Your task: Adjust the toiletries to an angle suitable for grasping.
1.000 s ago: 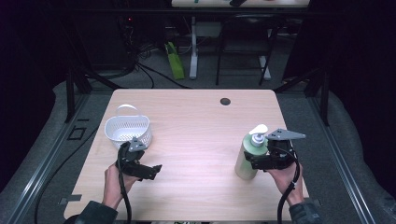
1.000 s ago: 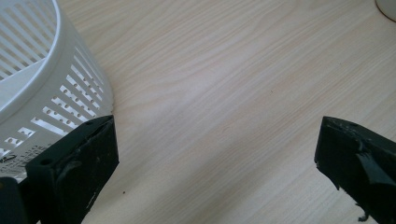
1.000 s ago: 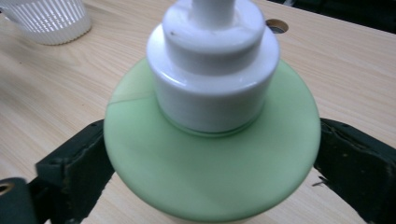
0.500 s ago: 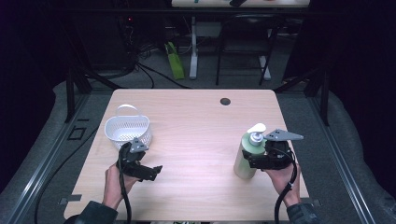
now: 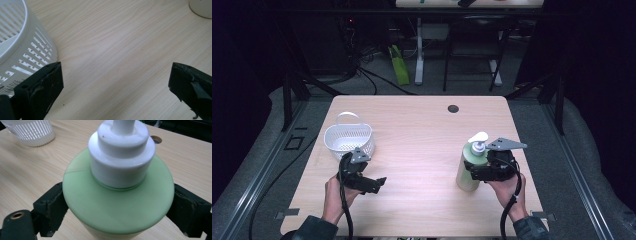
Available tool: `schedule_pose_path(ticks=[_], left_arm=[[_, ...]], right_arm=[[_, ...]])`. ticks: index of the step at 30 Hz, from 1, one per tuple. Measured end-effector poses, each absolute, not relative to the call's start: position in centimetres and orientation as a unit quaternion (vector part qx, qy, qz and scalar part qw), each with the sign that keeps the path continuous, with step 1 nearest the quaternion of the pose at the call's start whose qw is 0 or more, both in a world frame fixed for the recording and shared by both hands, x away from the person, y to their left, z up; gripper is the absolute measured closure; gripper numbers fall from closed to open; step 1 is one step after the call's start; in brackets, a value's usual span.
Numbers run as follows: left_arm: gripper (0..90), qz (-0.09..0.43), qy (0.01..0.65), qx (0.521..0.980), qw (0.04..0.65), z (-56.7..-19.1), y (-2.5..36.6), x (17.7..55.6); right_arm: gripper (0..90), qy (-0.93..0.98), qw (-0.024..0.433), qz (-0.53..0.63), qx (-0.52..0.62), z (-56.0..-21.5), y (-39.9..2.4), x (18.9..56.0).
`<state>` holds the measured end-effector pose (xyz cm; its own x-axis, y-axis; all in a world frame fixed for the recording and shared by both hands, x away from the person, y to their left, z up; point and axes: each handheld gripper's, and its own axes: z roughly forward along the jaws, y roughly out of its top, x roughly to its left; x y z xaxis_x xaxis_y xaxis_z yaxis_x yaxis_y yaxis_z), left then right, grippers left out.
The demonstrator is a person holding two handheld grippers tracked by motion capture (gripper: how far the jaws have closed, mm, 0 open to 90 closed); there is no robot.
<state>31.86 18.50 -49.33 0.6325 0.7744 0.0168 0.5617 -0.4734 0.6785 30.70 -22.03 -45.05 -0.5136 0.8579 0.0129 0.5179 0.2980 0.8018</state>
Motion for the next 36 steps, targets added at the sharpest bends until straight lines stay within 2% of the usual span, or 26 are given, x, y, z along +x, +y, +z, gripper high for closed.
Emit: schedule_pose_path(ticks=[21, 36], left_arm=[[0.0, 0.166, 0.394, 0.840, 0.335, -49.1, 18.7, 31.8], [0.0, 0.170, 0.395, 0.838, 0.335, -49.1, 18.8, 31.7]], right_arm=[[11.7, 0.797, 0.196, 0.400, 0.407, -45.0, -17.1, 32.1], [11.8, 0.808, 0.187, 0.402, 0.389, -45.0, -15.1, 32.6]])
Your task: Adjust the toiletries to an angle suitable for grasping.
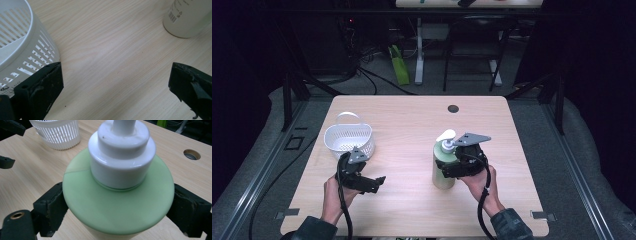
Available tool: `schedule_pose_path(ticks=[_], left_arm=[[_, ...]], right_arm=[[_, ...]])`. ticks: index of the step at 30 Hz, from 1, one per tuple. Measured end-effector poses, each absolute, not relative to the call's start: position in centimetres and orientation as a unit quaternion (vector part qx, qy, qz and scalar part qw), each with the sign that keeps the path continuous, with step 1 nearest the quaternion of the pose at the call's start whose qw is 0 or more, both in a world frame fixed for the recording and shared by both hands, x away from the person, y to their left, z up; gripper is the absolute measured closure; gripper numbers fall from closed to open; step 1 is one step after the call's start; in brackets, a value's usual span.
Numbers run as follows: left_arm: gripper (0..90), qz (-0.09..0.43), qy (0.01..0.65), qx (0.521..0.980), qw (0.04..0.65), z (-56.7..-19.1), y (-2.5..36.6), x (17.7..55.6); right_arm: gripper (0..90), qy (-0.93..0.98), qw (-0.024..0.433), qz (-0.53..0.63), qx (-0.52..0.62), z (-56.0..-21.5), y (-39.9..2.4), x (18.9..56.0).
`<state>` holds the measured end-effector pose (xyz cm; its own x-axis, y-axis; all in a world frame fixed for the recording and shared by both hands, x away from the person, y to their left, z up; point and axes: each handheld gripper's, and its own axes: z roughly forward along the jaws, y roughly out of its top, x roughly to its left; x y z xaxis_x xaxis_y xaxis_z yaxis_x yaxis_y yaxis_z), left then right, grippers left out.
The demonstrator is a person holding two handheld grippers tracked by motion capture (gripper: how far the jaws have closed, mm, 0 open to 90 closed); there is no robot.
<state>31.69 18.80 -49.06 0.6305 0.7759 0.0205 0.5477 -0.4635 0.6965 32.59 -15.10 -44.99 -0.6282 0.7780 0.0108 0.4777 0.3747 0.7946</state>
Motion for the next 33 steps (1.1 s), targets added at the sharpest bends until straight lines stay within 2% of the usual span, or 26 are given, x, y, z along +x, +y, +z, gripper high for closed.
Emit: schedule_pose_path(ticks=[21, 27, 29, 30, 33], left_arm=[[0.0, 0.172, 0.392, 0.839, 0.337, -49.0, 18.8, 31.6], [0.0, 0.155, 0.388, 0.842, 0.341, -49.2, 18.6, 31.6], [0.0, 0.160, 0.386, 0.842, 0.341, -49.2, 18.5, 31.6], [0.0, 0.159, 0.388, 0.841, 0.343, -49.1, 18.6, 31.6], [0.0, 0.157, 0.388, 0.839, 0.348, -48.9, 18.6, 31.5]], right_arm=[[11.6, 0.815, 0.173, 0.412, 0.370, -45.2, -11.5, 33.2], [11.3, 0.818, 0.174, 0.409, 0.365, -45.1, -10.7, 33.3], [9.4, 0.822, 0.172, 0.404, 0.363, -45.0, -10.7, 33.3], [3.6, 0.828, 0.166, 0.394, 0.363, -45.1, -10.7, 33.3], [0.4, 0.828, 0.162, 0.394, 0.364, -45.0, -11.0, 32.9]])
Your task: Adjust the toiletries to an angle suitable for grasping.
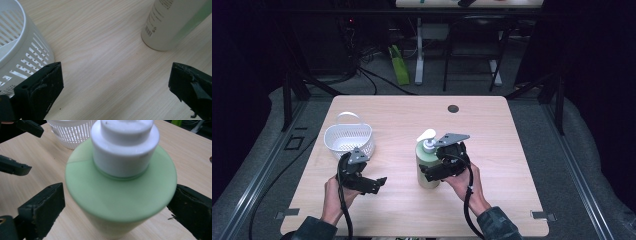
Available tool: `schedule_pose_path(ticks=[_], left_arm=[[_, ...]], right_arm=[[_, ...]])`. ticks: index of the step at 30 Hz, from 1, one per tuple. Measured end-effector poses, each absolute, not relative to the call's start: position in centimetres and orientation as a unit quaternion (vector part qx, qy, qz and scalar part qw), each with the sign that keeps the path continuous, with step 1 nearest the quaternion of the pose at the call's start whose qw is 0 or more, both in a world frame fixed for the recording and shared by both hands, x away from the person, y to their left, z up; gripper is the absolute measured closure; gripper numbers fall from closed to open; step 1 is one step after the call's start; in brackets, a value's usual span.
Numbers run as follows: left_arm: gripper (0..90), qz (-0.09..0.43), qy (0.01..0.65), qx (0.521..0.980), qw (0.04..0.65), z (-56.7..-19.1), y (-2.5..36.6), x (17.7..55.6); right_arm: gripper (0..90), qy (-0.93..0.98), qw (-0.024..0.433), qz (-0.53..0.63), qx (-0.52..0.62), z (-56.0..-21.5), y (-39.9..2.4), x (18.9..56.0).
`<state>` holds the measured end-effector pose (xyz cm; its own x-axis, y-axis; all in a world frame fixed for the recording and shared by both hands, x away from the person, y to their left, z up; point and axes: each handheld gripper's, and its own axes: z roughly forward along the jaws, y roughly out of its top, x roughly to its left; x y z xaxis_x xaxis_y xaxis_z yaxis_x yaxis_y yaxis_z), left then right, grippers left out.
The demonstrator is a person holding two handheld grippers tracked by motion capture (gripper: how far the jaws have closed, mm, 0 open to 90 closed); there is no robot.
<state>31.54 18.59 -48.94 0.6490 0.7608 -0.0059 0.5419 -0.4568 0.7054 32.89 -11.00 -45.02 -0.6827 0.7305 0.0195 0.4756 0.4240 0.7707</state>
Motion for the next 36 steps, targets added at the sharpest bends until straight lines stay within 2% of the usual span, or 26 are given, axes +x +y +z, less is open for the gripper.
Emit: schedule_pose_path(ticks=[11, 21, 30, 36], left_arm=[[0.0, 0.146, 0.372, 0.835, 0.379, -48.0, 17.6, 31.3], [0.0, 0.160, 0.356, 0.817, 0.424, -46.3, 16.3, 31.4], [0.0, 0.155, 0.325, 0.817, 0.450, -45.3, 13.1, 31.6], [0.0, 0.147, 0.316, 0.811, 0.469, -44.8, 11.2, 32.0]], right_arm=[[0.0, 0.822, 0.151, 0.391, 0.385, -44.6, -14.6, 30.8], [0.0, 0.812, 0.144, 0.354, 0.442, -46.7, -20.1, 28.9], [0.0, 0.793, 0.128, 0.323, 0.500, -48.7, -25.6, 27.8], [0.2, 0.781, 0.131, 0.322, 0.519, -49.0, -26.9, 28.0]])
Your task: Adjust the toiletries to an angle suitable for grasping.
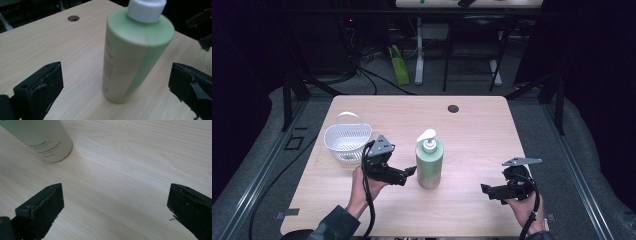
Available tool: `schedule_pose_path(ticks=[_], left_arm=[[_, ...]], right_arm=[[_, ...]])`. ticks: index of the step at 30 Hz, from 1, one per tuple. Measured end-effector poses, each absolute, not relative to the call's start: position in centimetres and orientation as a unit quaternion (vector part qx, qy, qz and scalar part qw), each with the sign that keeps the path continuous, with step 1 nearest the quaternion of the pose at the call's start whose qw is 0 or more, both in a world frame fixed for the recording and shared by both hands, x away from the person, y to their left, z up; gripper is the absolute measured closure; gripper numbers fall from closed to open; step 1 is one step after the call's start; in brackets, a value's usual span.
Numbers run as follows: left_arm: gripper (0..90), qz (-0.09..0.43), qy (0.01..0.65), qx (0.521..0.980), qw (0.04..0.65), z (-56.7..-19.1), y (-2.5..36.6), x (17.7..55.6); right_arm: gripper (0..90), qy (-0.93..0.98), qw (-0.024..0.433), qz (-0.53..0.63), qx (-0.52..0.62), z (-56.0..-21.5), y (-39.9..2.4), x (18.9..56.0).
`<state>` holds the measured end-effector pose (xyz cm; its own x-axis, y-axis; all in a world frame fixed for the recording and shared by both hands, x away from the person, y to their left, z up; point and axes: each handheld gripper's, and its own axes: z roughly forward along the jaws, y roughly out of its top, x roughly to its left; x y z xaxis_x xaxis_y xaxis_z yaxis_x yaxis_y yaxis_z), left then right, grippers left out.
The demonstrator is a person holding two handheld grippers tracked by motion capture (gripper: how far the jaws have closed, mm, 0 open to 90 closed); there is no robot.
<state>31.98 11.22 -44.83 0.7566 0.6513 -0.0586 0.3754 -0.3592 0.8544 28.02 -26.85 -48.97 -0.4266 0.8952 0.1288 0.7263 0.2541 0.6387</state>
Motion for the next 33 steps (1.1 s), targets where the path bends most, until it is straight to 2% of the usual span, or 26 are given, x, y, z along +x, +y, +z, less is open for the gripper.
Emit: schedule_pose_path(ticks=[9, 21, 24, 26, 33], left_arm=[[0.0, 0.150, 0.291, 0.817, 0.475, -45.0, 7.2, 32.7], [0.3, 0.161, 0.294, 0.809, 0.484, -45.7, 4.7, 33.6], [3.7, 0.164, 0.297, 0.804, 0.488, -45.8, 4.7, 33.7], [10.7, 0.164, 0.301, 0.801, 0.491, -45.8, 4.9, 33.9], [11.3, 0.164, 0.298, 0.801, 0.493, -45.9, 5.0, 33.8]], right_arm=[[1.0, 0.792, 0.138, 0.305, 0.511, -49.3, -26.5, 28.2], [1.1, 0.792, 0.134, 0.308, 0.510, -49.3, -26.7, 28.3], [1.3, 0.790, 0.133, 0.309, 0.512, -49.3, -26.8, 28.4], [1.4, 0.790, 0.135, 0.309, 0.513, -49.3, -26.9, 28.4], [1.3, 0.786, 0.138, 0.312, 0.515, -49.2, -27.1, 28.4]])
